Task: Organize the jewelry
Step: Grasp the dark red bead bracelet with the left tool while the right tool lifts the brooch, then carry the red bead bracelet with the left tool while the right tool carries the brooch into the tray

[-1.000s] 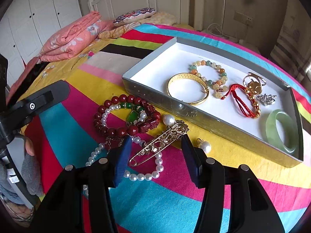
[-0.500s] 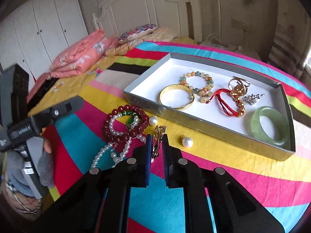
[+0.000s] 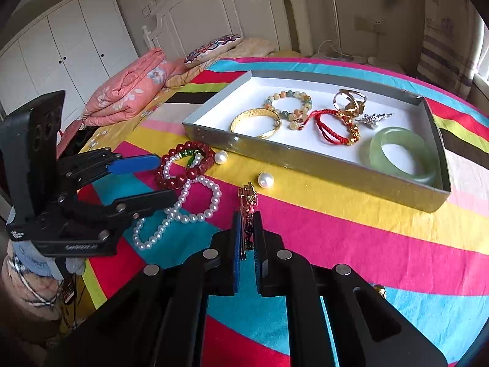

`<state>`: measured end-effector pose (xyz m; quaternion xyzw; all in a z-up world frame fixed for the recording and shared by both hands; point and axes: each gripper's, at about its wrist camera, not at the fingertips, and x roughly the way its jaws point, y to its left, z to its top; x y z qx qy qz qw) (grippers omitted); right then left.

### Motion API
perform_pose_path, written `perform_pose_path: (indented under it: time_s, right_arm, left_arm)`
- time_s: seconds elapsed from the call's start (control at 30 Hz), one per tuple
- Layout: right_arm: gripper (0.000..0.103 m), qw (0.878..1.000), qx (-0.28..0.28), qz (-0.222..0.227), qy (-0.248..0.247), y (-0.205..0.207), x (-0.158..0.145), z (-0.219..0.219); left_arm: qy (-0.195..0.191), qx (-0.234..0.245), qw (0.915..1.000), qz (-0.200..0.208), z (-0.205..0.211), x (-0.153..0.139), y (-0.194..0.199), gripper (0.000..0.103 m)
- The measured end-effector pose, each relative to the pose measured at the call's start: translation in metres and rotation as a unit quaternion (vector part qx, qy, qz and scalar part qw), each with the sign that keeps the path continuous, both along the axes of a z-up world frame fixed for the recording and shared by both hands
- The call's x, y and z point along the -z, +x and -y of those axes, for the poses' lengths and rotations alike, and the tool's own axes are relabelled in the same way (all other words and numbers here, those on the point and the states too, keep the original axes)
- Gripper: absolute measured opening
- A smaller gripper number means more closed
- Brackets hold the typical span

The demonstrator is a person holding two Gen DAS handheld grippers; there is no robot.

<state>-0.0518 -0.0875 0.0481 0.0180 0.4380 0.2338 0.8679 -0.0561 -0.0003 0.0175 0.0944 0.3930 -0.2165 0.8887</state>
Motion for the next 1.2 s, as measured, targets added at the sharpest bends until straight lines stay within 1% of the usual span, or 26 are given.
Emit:
perform_pose_path:
  time_s: [0.07,0.1,0.23,0.27,0.3,0.33,0.4,0.47,0.5,0.53,0.6,0.7,0.8,0.83,0.9,0.97,1.0,1.07,1.2]
  right_arm:
    - [0.008,1.0,0.002,-0.002,0.005,0.001,0.0,0.002]
    - [0.008,1.0,0.003,-0.002,0.006,0.0,0.0,0.003]
    - [0.01,1.0,0.003,-0.005,0.011,0.001,0.001,0.004]
    - [0.01,1.0,0.005,-0.009,0.013,0.002,0.002,0.005]
    - [0.01,1.0,0.007,-0.013,0.015,0.003,0.003,0.006]
    - [0.012,1.0,0.009,-0.015,0.016,0.003,0.003,0.007]
    - [0.024,1.0,0.011,-0.019,0.017,0.004,0.004,0.007]
    - [0.051,1.0,0.004,-0.018,0.016,0.003,0.003,0.005]
    - [0.054,1.0,0.001,-0.014,0.013,0.002,0.002,0.003]
    - [0.054,1.0,-0.002,-0.012,0.009,0.001,0.002,0.002]
    - [0.054,1.0,-0.009,-0.014,-0.005,0.002,0.004,-0.004]
    - [0.054,0.999,-0.024,-0.011,-0.027,0.0,0.005,-0.013]
    - [0.053,0.998,-0.038,-0.004,-0.056,-0.002,0.007,-0.024]
    - [0.051,0.997,-0.043,0.0,-0.067,-0.003,0.007,-0.028]
    - [0.042,0.995,-0.052,0.01,-0.09,-0.007,0.008,-0.036]
    - [0.02,0.992,-0.059,0.019,-0.107,-0.011,0.009,-0.041]
    - [0.018,0.992,-0.063,0.021,-0.108,-0.012,0.009,-0.042]
    - [0.018,0.992,-0.068,0.022,-0.106,-0.013,0.009,-0.042]
    - [0.017,0.994,-0.058,0.032,-0.087,-0.015,0.003,-0.035]
  left_arm:
    - [0.006,0.003,1.0,-0.006,0.001,0.002,0.003,0.039]
    - [0.008,0.007,0.9999,-0.011,0.003,0.004,0.004,0.03]
    - [0.026,0.021,0.9994,-0.007,0.008,0.005,0.002,0.019]
    - [0.031,0.019,0.9993,-0.005,0.008,0.005,0.001,0.018]
    - [0.03,0.017,0.9994,-0.004,0.008,0.004,0.002,0.015]
    - [0.024,0.013,0.9996,-0.003,0.006,0.003,0.002,0.011]
    - [-0.003,0.002,1.0,-0.001,-0.001,-0.002,0.001,0.011]
    - [-0.053,-0.01,0.9986,-0.001,-0.013,-0.012,0.002,0.011]
    - [-0.079,-0.013,0.9968,-0.003,-0.021,-0.018,0.004,0.011]
    - [-0.106,-0.016,0.9942,-0.006,-0.029,-0.025,0.007,0.011]
    - [-0.145,-0.021,0.9892,-0.009,-0.042,-0.036,0.011,0.011]
    - [-0.181,-0.027,0.983,-0.008,-0.057,-0.051,0.017,0.011]
    - [-0.195,-0.033,0.9802,0.001,-0.064,-0.062,0.018,0.011]
    - [-0.199,-0.034,0.9794,0.003,-0.066,-0.064,0.018,0.011]
    - [-0.209,-0.036,0.9772,0.009,-0.069,-0.07,0.016,0.011]
    - [-0.217,-0.036,0.9755,0.014,-0.072,-0.076,0.014,0.011]
    - [-0.219,-0.035,0.975,0.015,-0.071,-0.078,0.014,0.011]
    - [-0.218,-0.033,0.9752,0.019,-0.07,-0.082,0.013,0.011]
    - [-0.215,-0.027,0.9761,0.023,-0.066,-0.087,0.011,0.011]
